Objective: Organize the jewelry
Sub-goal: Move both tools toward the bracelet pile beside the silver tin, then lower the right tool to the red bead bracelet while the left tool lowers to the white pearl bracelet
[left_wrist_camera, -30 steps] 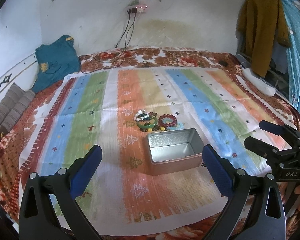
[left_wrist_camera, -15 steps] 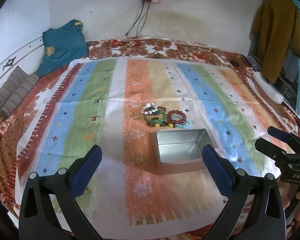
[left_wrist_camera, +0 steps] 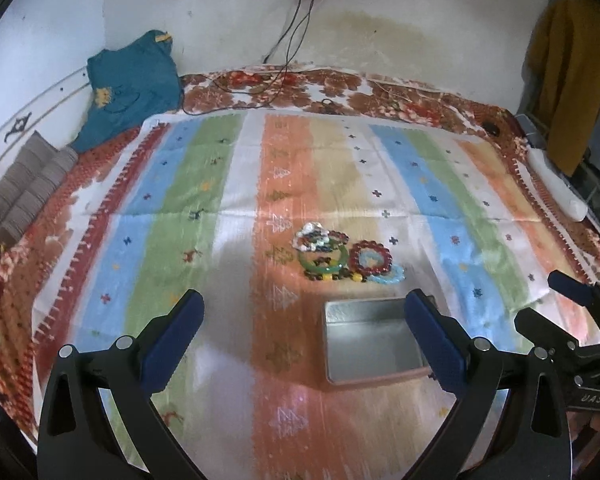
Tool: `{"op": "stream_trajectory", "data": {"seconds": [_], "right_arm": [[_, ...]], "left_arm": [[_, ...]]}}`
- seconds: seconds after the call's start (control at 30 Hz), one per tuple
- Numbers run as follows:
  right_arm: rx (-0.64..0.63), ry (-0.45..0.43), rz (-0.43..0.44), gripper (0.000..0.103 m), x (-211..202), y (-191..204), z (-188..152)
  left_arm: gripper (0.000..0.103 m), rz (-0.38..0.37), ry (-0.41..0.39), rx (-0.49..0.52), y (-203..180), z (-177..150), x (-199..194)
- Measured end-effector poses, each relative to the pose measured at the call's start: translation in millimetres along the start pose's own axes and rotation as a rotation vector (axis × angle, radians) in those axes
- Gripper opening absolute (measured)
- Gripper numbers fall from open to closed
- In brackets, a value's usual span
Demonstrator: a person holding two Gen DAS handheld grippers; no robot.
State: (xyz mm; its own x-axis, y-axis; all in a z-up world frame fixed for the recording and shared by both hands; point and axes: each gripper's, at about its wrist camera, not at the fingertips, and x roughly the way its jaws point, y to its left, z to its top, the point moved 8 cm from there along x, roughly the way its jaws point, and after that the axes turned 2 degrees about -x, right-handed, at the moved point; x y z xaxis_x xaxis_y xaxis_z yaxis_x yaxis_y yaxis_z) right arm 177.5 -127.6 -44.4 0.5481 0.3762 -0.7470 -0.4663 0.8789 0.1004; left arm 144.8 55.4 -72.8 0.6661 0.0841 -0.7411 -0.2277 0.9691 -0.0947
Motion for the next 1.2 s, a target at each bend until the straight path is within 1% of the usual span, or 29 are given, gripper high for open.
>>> {"op": "stream_trajectory", "data": {"seconds": [0.1,0.17,0.23,0.3,0.4,0.43,0.53,0.63,0.73,0.87,1.03,1.2], "right_arm": [[0.012,0.004,0.001,0.099,4,-3,3],[0.014,0.005,0.003,0.099,7,-4,7],[0.004,0.008,-0.001,0.099,11,-3,9],[0.004,0.019,-0.001,0.099,17,-4,10],[0.032,0.030,0.054,0.099,22,-5,12],[0.036,0.030,0.060,0.099,23,-5,12],[0.037,0.036,0.031,0.099,26,-7,14],[0.054,0.061,0.010,0.099,35,-13,16],[0.047,0.074,-0.002,0.099,42,-14,18],[0.033,0.080,-0.006,0.099,50,-12,23],[0.029,0.087,-0.045,0.099,59,-15,30],[0.048,0.094,-0.036,0.099,68,-19,35]], "left_arm": [[0.098,0.022,-0.009,0.017,-4,7,5],[0.098,0.050,-0.007,0.049,-5,9,10],[0.098,0.051,0.011,0.079,-9,9,17],[0.098,0.056,0.017,0.081,-9,11,21],[0.098,0.057,0.017,0.079,-10,20,28],[0.098,0.064,0.013,0.081,-9,23,30],[0.098,0.079,0.015,0.083,-7,28,37],[0.098,0.086,0.042,0.094,-6,30,47],[0.098,0.087,0.061,0.076,-1,34,56],[0.098,0.099,0.059,0.072,2,38,61],[0.098,0.102,0.061,0.059,4,44,68],[0.098,0.104,0.069,0.067,3,49,78]]}}
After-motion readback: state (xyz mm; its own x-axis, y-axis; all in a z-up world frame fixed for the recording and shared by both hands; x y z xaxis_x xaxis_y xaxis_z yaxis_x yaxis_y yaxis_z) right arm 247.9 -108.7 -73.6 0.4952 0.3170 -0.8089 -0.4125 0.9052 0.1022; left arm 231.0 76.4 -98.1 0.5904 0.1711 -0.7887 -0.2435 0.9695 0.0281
